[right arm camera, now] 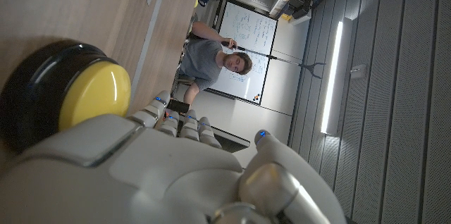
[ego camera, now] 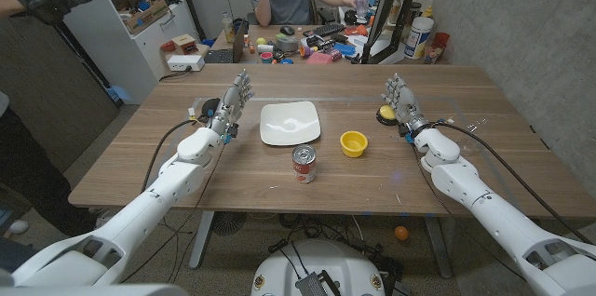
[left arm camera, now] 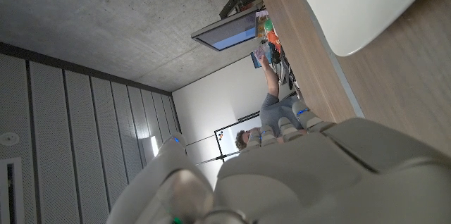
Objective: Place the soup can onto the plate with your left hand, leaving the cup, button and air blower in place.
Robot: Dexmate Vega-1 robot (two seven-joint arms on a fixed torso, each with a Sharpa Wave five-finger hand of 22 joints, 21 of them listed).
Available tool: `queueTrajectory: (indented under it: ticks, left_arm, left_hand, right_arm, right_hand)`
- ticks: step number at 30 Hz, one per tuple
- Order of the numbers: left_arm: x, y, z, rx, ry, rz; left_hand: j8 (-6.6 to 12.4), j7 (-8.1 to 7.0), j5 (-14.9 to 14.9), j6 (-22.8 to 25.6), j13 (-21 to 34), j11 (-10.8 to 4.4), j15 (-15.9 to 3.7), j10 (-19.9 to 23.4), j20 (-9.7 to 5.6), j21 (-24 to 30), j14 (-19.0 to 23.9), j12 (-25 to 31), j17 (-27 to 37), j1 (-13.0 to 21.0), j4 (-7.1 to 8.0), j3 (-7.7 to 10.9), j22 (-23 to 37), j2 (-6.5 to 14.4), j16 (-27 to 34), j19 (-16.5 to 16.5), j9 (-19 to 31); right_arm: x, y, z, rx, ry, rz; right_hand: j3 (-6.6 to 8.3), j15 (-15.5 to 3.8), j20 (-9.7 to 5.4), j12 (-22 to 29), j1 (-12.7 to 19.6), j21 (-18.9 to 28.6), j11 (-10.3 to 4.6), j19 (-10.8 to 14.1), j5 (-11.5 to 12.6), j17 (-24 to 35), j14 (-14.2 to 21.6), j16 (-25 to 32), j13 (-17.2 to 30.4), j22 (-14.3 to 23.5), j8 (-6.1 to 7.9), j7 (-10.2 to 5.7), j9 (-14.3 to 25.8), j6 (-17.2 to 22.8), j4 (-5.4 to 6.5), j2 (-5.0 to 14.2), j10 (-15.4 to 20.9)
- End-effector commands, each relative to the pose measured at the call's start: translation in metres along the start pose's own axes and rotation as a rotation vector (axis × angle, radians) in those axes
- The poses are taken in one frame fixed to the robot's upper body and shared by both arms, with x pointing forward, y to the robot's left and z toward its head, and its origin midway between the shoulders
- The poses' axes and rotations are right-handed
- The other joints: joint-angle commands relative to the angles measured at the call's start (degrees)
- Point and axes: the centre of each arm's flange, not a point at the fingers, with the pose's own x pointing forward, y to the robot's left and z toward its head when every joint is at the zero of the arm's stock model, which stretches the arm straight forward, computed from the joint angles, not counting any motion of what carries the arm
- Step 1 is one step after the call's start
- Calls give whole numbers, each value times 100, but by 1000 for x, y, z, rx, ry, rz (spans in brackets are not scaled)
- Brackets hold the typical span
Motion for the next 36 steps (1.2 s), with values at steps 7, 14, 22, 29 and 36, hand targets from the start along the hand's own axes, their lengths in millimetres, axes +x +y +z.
queueTrajectory:
  ticks: [7,14,22,29,36]
  left_arm:
    - [10,-32,41,261,-91,-181]
    - [12,-51,59,371,-173,-282]
    - [11,-77,79,385,-273,-429]
    - [6,-94,87,338,-313,-615]
    - [-3,-103,90,312,-337,-740]
  left_hand:
    - [9,48,29,-1656,15,23,121,-1038,19,-62,-699,7,13,490,-349,-10,5,-199,34,-110,31]
    - [111,1,88,-1483,42,142,185,-670,353,-39,-186,150,25,1318,-860,-3,6,-421,107,306,52]
    - [192,-31,130,-1156,59,236,96,-40,254,-27,332,318,25,1894,-1126,-125,-1,-661,149,730,65]
    - [200,25,134,-1052,67,391,170,142,367,-66,475,344,36,1930,-1123,-274,0,-782,150,778,71]
    - [29,266,163,-1391,81,622,355,-274,461,-250,129,128,51,1915,-1094,-599,4,-836,-10,596,81]
  right_arm:
    - [-3,0,-4,4,-3,3]
    - [-7,-3,-6,5,0,-3]
    - [-10,-6,-6,3,-1,-7]
    - [-12,-5,-2,-9,-3,-7]
    - [-18,-3,2,-23,1,-16]
  right_hand:
    - [39,15,-149,33,-14,40,57,-5,-4,19,-39,19,10,31,36,32,21,-16,5,383,-10]
    - [41,16,-144,35,-17,40,59,-2,-15,18,-36,19,10,30,37,33,20,-18,2,374,-3]
    - [44,18,-140,35,-22,39,54,-2,-27,19,-37,19,10,30,38,33,20,-18,2,369,-3]
    - [46,17,-140,36,-29,37,63,-3,-37,20,-39,18,10,30,39,31,20,-17,2,363,1]
    - [49,19,-136,36,-32,36,57,-2,-47,19,-37,18,10,30,39,32,21,-18,0,357,2]
